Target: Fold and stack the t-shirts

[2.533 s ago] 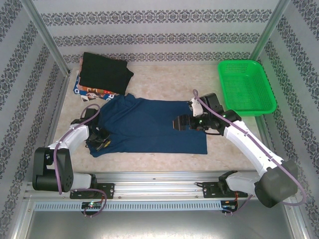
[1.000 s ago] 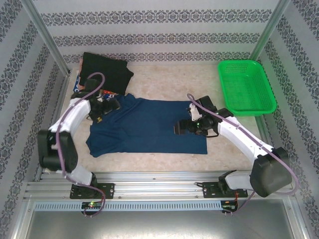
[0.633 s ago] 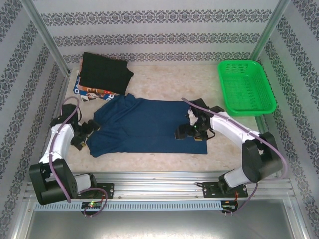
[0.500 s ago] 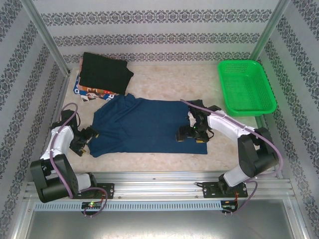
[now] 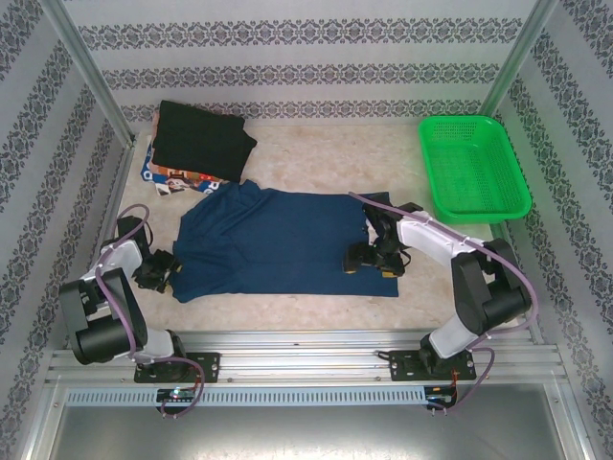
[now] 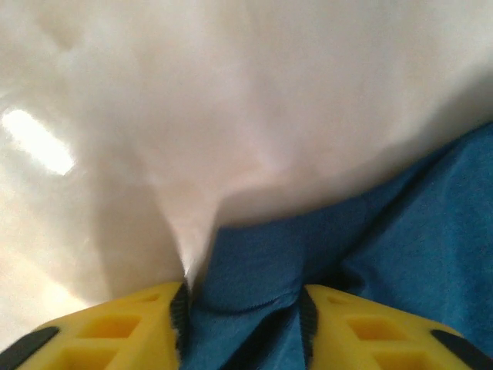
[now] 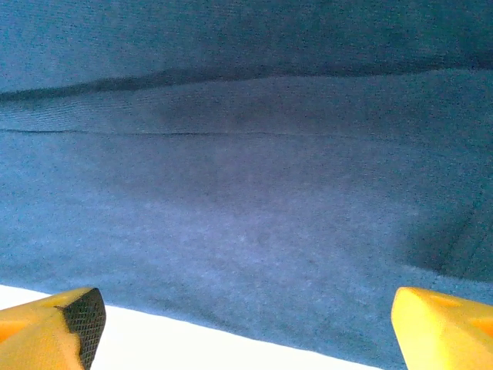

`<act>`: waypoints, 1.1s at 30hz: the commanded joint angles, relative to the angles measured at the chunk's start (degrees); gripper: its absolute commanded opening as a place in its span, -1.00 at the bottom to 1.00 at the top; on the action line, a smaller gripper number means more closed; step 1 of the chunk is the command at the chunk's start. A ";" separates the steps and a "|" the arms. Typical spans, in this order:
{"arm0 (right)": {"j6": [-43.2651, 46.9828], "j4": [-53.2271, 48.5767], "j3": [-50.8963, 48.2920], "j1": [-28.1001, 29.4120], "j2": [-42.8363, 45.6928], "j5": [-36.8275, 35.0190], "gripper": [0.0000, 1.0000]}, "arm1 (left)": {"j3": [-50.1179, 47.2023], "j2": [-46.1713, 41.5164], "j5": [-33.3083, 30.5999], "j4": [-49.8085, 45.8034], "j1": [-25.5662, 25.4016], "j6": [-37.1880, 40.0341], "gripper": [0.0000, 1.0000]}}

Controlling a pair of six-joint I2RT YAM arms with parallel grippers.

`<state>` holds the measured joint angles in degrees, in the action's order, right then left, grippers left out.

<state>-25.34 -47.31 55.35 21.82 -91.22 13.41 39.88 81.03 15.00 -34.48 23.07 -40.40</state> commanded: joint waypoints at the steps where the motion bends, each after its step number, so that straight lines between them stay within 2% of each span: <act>1: -1.97 -0.78 -0.53 -0.91 -1.94 -2.94 0.89 | 1.60 1.49 0.61 3.88 0.64 0.81 -0.35; 7: -2.45 -1.87 0.68 -1.26 -5.64 -5.34 0.83 | 3.28 2.94 -1.12 0.79 1.55 3.68 -0.81; 14: -2.20 -2.63 0.54 -1.26 -6.31 -6.64 0.81 | 1.01 0.24 -2.18 -2.27 8.48 8.06 -0.84; 18: -1.29 -4.95 2.58 -1.17 -5.47 -6.51 0.81 | 2.54 2.47 -1.66 -3.44 8.75 8.94 -0.81; 19: -1.16 -5.66 3.17 -1.24 -4.89 -6.72 0.81 | 2.93 2.27 -1.64 -3.75 8.75 8.86 -0.75; 21: -0.63 -7.73 4.73 -1.30 -3.12 -6.66 0.82 | 3.78 -0.29 -1.22 -4.25 8.58 8.10 -0.36; 23: -0.12 -9.82 6.33 -1.26 -1.24 -7.07 0.84 | 5.41 -2.75 -1.42 -5.57 8.22 7.80 -0.31; 26: 0.28 -11.09 8.53 -2.68 0.66 -8.14 0.87 | 9.25 -4.79 -0.50 -9.11 7.45 7.88 0.08; 27: 0.14 -10.65 9.37 -3.88 0.78 -7.65 0.87 | 10.19 -5.81 -0.48 -9.91 6.24 7.67 0.12; 30: 1.26 -6.96 12.08 -7.69 -0.54 -6.34 0.87 | 12.54 -8.17 -1.72 -12.00 0.38 6.52 0.28; 33: 2.22 -4.67 18.81 -11.19 -5.49 -5.69 0.86 | 13.98 -8.97 -2.53 -9.98 -10.16 3.66 0.38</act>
<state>-25.04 -54.74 68.93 12.99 -92.92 7.79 52.60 72.86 13.28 -41.71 20.10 -34.15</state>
